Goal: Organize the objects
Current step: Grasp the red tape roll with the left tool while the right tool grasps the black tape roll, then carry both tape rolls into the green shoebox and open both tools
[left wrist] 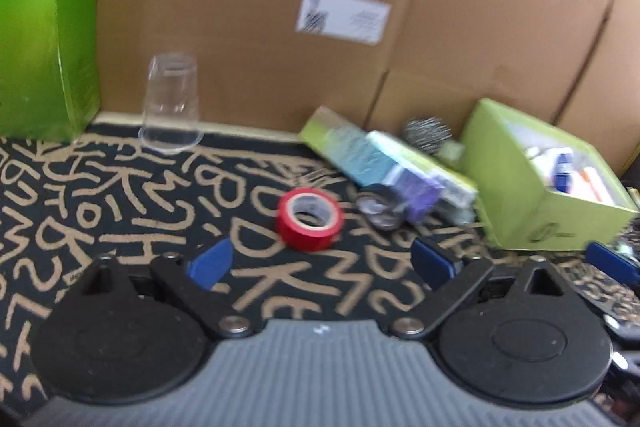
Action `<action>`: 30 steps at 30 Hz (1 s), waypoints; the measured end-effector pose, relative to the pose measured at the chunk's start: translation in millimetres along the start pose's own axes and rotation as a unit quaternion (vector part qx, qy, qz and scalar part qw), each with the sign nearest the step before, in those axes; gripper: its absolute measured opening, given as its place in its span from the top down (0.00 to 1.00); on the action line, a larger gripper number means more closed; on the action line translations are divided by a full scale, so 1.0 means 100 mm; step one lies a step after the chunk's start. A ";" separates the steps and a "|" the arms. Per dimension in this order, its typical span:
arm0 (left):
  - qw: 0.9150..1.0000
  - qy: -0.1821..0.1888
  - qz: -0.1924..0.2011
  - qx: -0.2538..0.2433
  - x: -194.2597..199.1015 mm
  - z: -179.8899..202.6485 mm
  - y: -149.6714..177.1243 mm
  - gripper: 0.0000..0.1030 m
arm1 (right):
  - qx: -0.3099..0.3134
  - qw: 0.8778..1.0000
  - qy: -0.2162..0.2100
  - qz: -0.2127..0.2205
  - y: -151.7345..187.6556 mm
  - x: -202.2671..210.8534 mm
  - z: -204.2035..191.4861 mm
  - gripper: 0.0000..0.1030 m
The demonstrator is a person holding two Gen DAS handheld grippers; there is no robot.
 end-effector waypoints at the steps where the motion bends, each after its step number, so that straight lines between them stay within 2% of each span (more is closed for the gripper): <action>1: 1.000 -0.004 -0.004 -0.001 -0.09 0.01 -0.02 0.12 | -0.001 1.000 -0.004 -0.007 0.02 -0.03 -0.02 0.15; 4: 1.000 -0.013 -0.013 -0.008 -0.32 0.10 -0.09 0.15 | 0.004 1.000 -0.012 -0.021 0.02 -0.09 -0.12 0.22; 6: 0.999 -0.018 -0.027 -0.015 -0.47 0.16 -0.12 0.35 | 0.015 0.999 -0.017 -0.031 -0.01 -0.19 -0.16 0.27; 7: 0.999 -0.018 -0.035 -0.015 -0.52 0.16 -0.13 0.52 | 0.019 0.999 -0.019 -0.036 -0.02 -0.25 -0.17 0.31; 8: 0.999 -0.026 -0.029 -0.021 -0.52 0.16 -0.15 0.54 | 0.024 0.999 -0.025 -0.041 -0.02 -0.32 -0.20 0.34; 10: 0.999 -0.015 -0.037 -0.024 -0.50 0.14 -0.13 0.54 | 0.044 0.997 -0.036 -0.054 -0.03 -0.50 -0.26 0.45; 12: 0.999 -0.008 -0.039 -0.030 -0.44 0.10 -0.10 0.54 | 0.075 0.994 -0.036 -0.068 -0.03 -0.71 -0.34 0.48; 15: 0.998 -0.013 -0.041 -0.034 -0.36 0.00 -0.05 0.54 | 0.115 0.989 -0.033 -0.091 0.01 -1.04 -0.42 0.58; 17: 0.998 -0.015 -0.046 -0.030 -0.32 -0.07 -0.04 0.54 | 0.128 0.986 -0.036 -0.104 0.02 -1.26 -0.46 0.59; 18: 0.998 -0.012 -0.048 -0.029 -0.31 -0.10 -0.03 0.54 | 0.132 0.984 -0.039 -0.109 0.03 -1.36 -0.48 0.63; 19: 0.998 -0.009 -0.050 -0.029 -0.29 -0.11 -0.02 0.54 | 0.138 0.982 -0.040 -0.120 0.04 -1.44 -0.49 0.76; 21: 0.998 0.001 -0.051 -0.042 -0.25 -0.10 0.01 0.54 | 0.145 0.981 -0.030 -0.125 0.03 -1.47 -0.49 0.78; 23: 0.996 0.015 -0.054 -0.068 -0.18 -0.05 0.08 0.54 | 0.128 0.982 -0.036 -0.133 0.02 -1.36 -0.48 0.79; 26: 0.992 0.033 -0.050 -0.115 -0.02 0.06 0.22 0.54 | 0.030 0.983 -0.095 -0.152 0.05 -1.02 -0.41 0.79; 28: 0.989 0.048 -0.050 -0.131 0.07 0.11 0.31 0.53 | -0.046 0.976 -0.134 -0.165 0.11 -0.74 -0.32 0.78; 30: 0.989 0.045 -0.046 -0.133 0.12 0.13 0.35 0.51 | -0.094 0.968 -0.153 -0.174 0.18 -0.52 -0.24 0.78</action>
Point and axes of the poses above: each gripper's, at about its wrist camera, not at the fingertips, and x roughly against the way its jaws point, z to its right, y to its underside, the point moved 6 cm from there along -x, roughly the way its jaws point, and after that the axes turned 13 degrees about -y, right-handed, at the moved point
